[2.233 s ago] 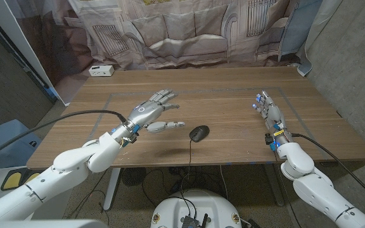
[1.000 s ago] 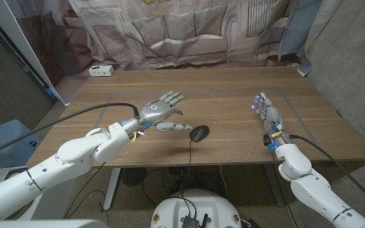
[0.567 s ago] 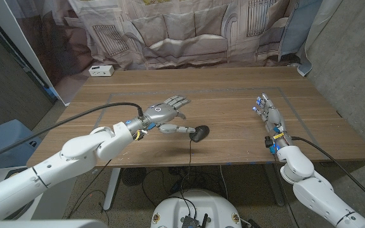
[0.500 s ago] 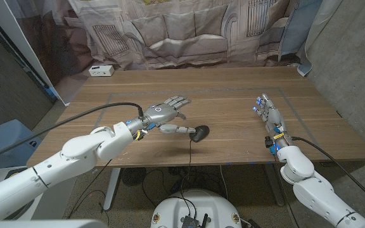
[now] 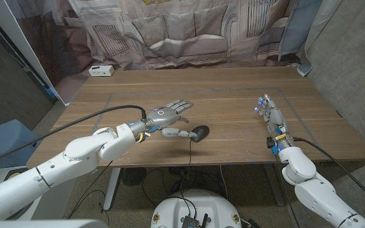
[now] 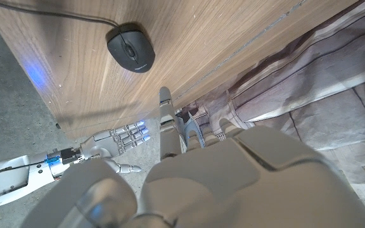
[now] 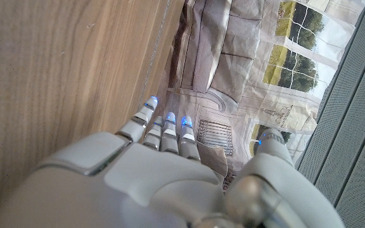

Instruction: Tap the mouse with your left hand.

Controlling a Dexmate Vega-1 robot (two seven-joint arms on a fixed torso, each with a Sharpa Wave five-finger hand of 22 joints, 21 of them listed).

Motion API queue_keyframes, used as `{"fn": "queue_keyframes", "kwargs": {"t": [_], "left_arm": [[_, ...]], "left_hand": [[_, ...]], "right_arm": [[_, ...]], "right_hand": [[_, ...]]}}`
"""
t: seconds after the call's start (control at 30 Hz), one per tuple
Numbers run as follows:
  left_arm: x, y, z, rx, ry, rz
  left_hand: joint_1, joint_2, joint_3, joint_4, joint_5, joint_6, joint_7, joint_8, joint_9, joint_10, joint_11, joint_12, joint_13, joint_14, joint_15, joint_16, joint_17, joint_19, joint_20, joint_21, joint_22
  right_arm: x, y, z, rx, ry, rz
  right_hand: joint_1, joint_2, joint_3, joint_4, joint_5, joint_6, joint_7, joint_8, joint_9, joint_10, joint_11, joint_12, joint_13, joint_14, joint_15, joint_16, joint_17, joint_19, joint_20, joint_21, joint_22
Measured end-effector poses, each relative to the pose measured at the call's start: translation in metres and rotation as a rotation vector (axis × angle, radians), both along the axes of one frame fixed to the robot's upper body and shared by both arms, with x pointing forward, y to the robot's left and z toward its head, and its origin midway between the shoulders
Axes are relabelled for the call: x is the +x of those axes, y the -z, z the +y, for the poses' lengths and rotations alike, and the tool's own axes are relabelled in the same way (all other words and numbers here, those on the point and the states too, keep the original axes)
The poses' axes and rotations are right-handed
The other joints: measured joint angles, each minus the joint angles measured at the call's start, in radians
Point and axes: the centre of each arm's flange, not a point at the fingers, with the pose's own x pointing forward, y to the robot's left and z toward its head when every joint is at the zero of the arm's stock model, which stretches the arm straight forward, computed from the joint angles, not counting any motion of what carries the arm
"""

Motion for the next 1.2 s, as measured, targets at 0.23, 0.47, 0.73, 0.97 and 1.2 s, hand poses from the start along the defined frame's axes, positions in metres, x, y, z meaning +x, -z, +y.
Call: {"fn": "queue_keyframes", "kwargs": {"t": [0.23, 0.47, 0.73, 0.97, 1.2], "left_arm": [[0.0, 0.009, 0.006, 0.007, 0.004, -0.008], [0.0, 0.014, 0.013, -0.011, 0.008, -0.026], [0.001, 0.019, 0.016, -0.017, 0.006, -0.029], [0.003, 0.024, 0.015, -0.015, -0.01, -0.014], [0.006, 0.025, 0.011, -0.009, -0.016, 0.009]], "left_hand": [[0.0, 0.0, 0.0, 0.0, 0.0, -0.016, 0.002, 0.0, 0.0, -0.004, -0.001, 0.0, 0.0, 0.0, 0.0, 0.005, 0.0, 0.0, 0.0, 0.0, 0.0], [-0.004, 0.004, -0.008, 0.0, 0.0, -0.032, -0.004, 0.0, 0.0, -0.013, 0.001, 0.0, 0.0, 0.004, 0.004, 0.005, 0.005, 0.0, 0.0, 0.0, 0.0], [-0.009, 0.009, -0.008, 0.0, 0.008, 0.003, 0.002, 0.009, 0.0, -0.013, 0.001, 0.005, 0.0, 0.004, 0.004, 0.009, 0.005, 0.0, 0.0, 0.0, 0.0], [-0.009, 0.009, -0.016, 0.0, 0.008, 0.022, 0.001, 0.016, 0.0, -0.01, -0.001, 0.009, 0.0, 0.004, 0.004, 0.009, 0.005, 0.0, 0.0, 0.0, 0.0], [-0.009, 0.009, -0.016, 0.0, 0.014, 0.039, 0.005, 0.024, 0.0, -0.003, -0.008, 0.013, 0.0, 0.004, 0.004, 0.013, 0.005, 0.0, 0.0, 0.0, 0.0]], "right_arm": [[-0.001, -0.001, 0.0, -0.002, 0.0, -0.002], [-0.003, 0.001, 0.0, -0.007, 0.002, 0.002], [-0.004, 0.001, 0.0, -0.013, 0.004, 0.008], [-0.005, 0.002, 0.001, -0.013, 0.003, 0.01], [-0.005, 0.003, 0.001, -0.013, 0.004, 0.018]], "right_hand": [[0.0, 0.0, 0.0, 0.0, 0.0, 0.0, 0.0, 0.0, 0.0, 0.005, -0.005, 0.0, 0.0, 0.0, 0.0, 0.0, 0.0, 0.0, 0.0, 0.0, 0.0], [0.0, 0.0, 0.0, 0.0, 0.0, 0.0, 0.0, 0.0, 0.0, 0.005, -0.005, 0.0, 0.0, 0.0, 0.0, 0.0, 0.0, 0.0, 0.0, 0.0, 0.0], [0.0, 0.0, 0.0, 0.0, 0.0, 0.0, 0.0, 0.0, 0.0, 0.005, -0.005, 0.0, 0.0, 0.0, 0.0, 0.0, 0.0, 0.0, 0.0, 0.0, 0.0], [0.0, 0.0, 0.0, 0.0, 0.0, 0.0, 0.0, 0.0, 0.0, 0.005, -0.005, 0.0, 0.0, 0.0, 0.0, 0.0, 0.0, 0.0, 0.0, 0.0, 0.0], [0.0, 0.0, 0.0, 0.0, 0.0, 0.0, 0.0, 0.0, 0.0, 0.005, -0.005, 0.0, 0.0, 0.0, 0.0, 0.0, 0.0, 0.0, 0.0, 0.0, 0.0]]}}
